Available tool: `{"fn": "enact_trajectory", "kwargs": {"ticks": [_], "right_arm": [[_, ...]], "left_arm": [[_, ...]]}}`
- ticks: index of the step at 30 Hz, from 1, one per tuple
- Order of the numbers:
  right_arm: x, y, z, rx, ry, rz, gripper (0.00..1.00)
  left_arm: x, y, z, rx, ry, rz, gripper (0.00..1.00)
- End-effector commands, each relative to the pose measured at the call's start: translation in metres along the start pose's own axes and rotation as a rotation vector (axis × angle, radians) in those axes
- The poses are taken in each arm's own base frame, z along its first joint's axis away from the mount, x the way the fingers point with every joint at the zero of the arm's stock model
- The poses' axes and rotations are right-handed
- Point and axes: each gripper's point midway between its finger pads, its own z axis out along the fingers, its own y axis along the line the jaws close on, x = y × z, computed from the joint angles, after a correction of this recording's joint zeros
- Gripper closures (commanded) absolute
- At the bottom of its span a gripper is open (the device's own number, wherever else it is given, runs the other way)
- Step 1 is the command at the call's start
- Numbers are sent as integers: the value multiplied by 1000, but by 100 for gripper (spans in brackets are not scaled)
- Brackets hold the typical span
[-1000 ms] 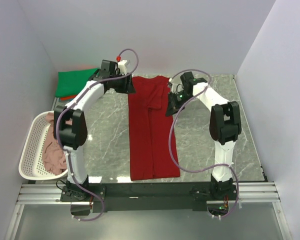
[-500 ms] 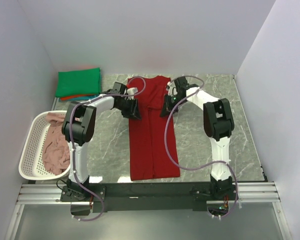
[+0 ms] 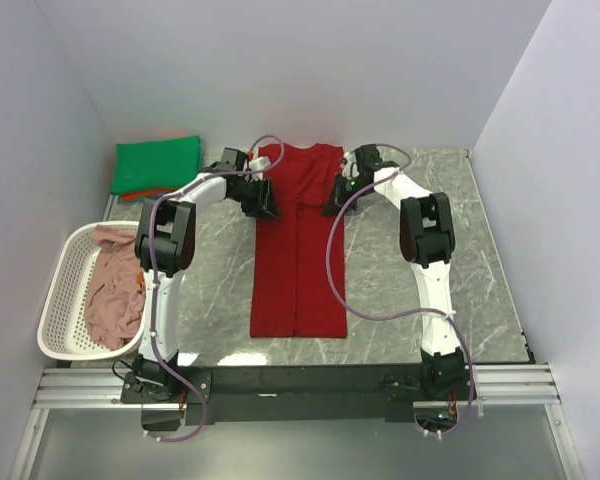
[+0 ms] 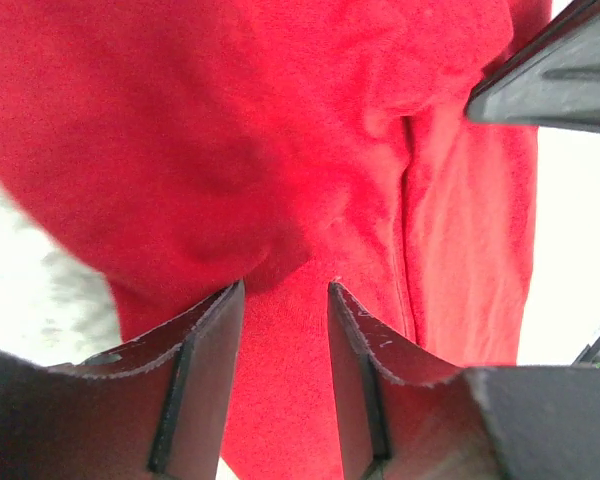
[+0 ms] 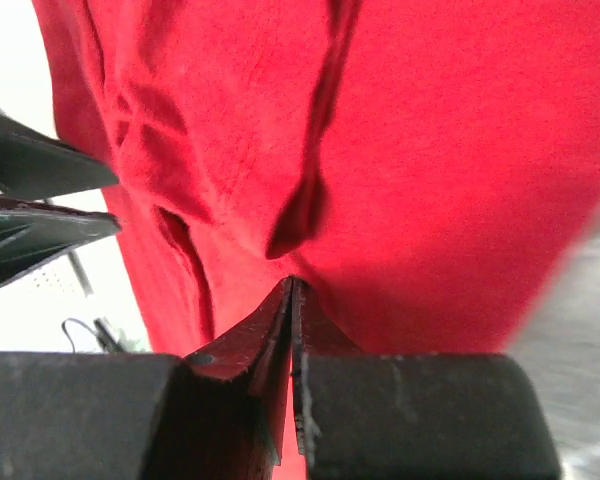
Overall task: Fold and stack the t-shirts
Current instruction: Fold the tshirt
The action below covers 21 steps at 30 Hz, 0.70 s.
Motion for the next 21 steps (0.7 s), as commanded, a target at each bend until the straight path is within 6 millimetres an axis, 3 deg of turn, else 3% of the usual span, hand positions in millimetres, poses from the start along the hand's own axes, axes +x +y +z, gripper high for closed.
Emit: {"fn": "enact_trajectory", "kwargs": {"ticks": [1, 3, 6, 7, 8, 9, 10, 11, 12, 13, 15, 16, 17, 18, 19, 20, 21], "right_arm": [[-24, -11, -6, 40, -70, -23, 91], [-20, -3, -8, 2, -44, -43, 90], [-20, 21, -29, -41, -52, -112, 82], [-24, 44, -51, -60, -89, -161, 79], [-25, 57, -64, -63, -113, -205, 67], [-28, 68, -79, -59, -145, -283, 61], [-30, 91, -109, -34, -213, -366, 55], [-30, 101, -123, -15, -246, -424, 43], [-31, 122, -155, 11, -317, -552, 38], [-27, 127, -165, 61, -334, -622, 35], [-23, 141, -190, 137, -378, -793, 30], [-14, 157, -215, 161, -425, -869, 29], [-6, 168, -222, 193, -442, -940, 25], [4, 188, -252, 214, -510, -1061, 24], [8, 187, -252, 235, -541, -1112, 20], [19, 198, -255, 240, -571, -1178, 15], [30, 212, -281, 263, -653, -1281, 14]], "left_arm": [[-9, 18, 0, -41, -11, 22, 53], [-19, 11, -7, -19, -29, 41, 49], [-32, -12, -29, 26, -87, 123, 42], [-45, -30, -52, 39, -146, 185, 40], [-40, -34, -60, 45, -157, 205, 33], [-48, -43, -72, 48, -208, 253, 29], [-53, -61, -100, 50, -266, 323, 14], [-57, -70, -114, 45, -306, 363, 8], [-60, -79, -129, 44, -343, 403, 5], [-64, -96, -157, 39, -410, 488, 2], [-67, -113, -186, 31, -479, 583, 1], [-65, -130, -213, 27, -540, 671, 1], [-64, -139, -228, 25, -579, 719, 1], [-64, -146, -242, 13, -620, 757, 1], [-64, -160, -268, -2, -714, 809, 1], [-63, -167, -279, -4, -762, 834, 1], [-60, -172, -288, -4, -802, 856, 1]]}}
